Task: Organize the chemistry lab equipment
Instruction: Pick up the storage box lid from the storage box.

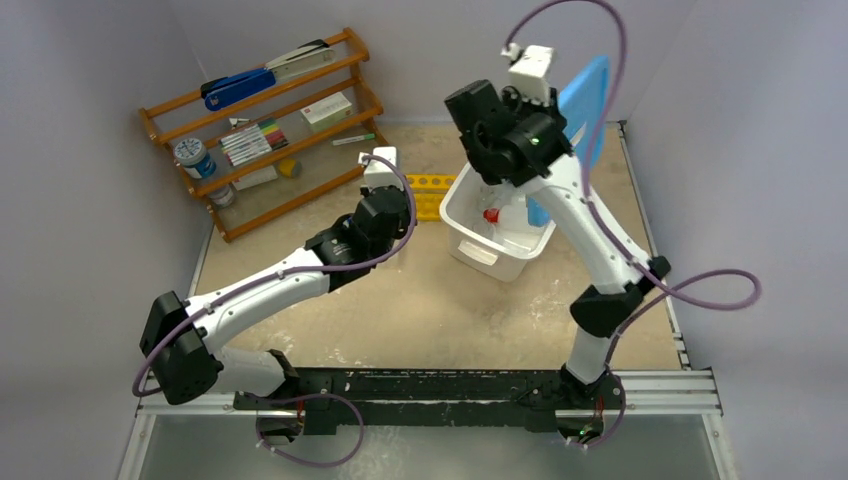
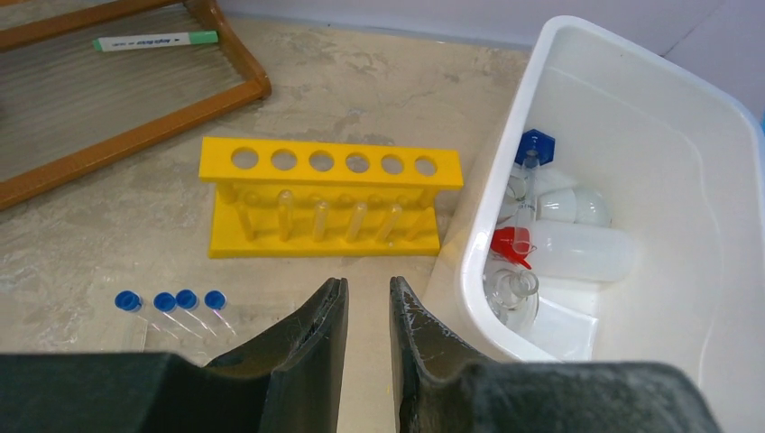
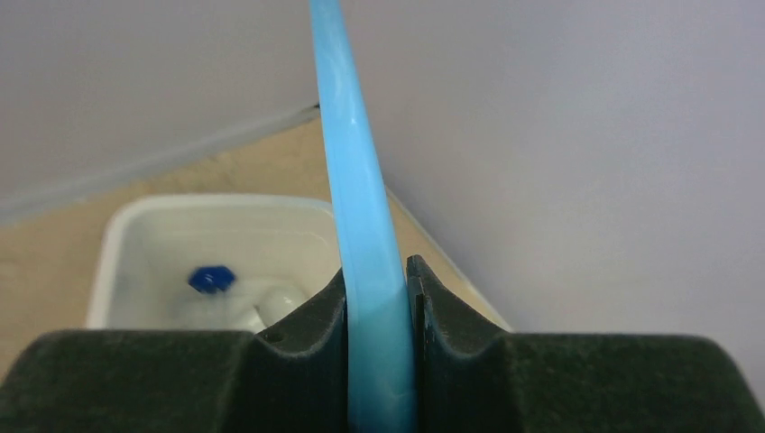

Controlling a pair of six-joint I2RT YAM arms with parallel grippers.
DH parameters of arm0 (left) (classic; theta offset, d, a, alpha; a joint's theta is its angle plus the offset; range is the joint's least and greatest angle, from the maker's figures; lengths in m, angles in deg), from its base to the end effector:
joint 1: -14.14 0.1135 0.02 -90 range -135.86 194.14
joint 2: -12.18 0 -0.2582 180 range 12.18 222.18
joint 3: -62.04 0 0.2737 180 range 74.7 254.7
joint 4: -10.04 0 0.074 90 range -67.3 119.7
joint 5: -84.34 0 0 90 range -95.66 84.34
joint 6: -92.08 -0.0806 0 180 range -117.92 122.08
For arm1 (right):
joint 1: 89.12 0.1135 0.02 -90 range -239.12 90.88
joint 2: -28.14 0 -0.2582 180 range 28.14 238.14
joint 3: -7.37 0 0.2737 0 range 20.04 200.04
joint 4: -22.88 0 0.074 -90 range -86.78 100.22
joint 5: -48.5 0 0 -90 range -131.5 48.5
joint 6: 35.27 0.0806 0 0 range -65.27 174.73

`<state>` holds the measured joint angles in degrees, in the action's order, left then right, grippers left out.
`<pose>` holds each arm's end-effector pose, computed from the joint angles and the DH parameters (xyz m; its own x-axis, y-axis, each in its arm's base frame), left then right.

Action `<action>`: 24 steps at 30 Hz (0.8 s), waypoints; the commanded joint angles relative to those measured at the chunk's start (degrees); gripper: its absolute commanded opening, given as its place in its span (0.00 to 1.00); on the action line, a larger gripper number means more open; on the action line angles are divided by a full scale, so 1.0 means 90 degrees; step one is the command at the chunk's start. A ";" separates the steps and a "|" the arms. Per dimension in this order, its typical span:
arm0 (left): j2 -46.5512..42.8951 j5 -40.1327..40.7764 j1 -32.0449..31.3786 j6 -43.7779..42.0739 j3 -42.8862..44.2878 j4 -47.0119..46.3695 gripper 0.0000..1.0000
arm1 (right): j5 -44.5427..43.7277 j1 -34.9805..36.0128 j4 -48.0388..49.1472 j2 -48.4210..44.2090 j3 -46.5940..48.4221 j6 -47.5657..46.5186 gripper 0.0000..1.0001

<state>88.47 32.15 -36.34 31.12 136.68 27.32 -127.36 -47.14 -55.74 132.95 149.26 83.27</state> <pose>0.2689 -0.2483 0.3118 -0.2972 -0.2424 -0.9235 0.1100 0.9521 -0.2853 0.3244 0.1838 0.4752 -0.1910 -0.1254 -0.9735 0.6806 0.6977 -0.2234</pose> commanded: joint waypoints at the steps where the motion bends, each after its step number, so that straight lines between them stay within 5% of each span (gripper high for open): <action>1: -0.0300 0.0048 0.0061 0.0193 -0.0028 -0.0054 0.22 | -0.0928 0.0102 0.0304 -0.1428 0.0614 0.1288 0.00; 14: 0.0186 -0.0276 0.0062 0.0444 0.0290 -0.0052 0.21 | -0.0717 0.0351 0.0090 -0.2081 0.0130 0.3233 0.00; 20: 0.0539 -0.0581 0.0070 0.0659 0.0503 -0.0321 0.21 | -0.0753 0.1347 0.0058 -0.1957 0.0105 0.3709 0.00; 24: 0.0605 -0.0649 0.0071 0.0721 0.0565 -0.0370 0.21 | -0.0929 0.2195 0.0112 -0.2722 -0.0512 0.4970 0.00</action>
<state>94.20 27.69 -36.08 35.88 138.53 27.61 -129.07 -32.76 -55.84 116.54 147.17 115.00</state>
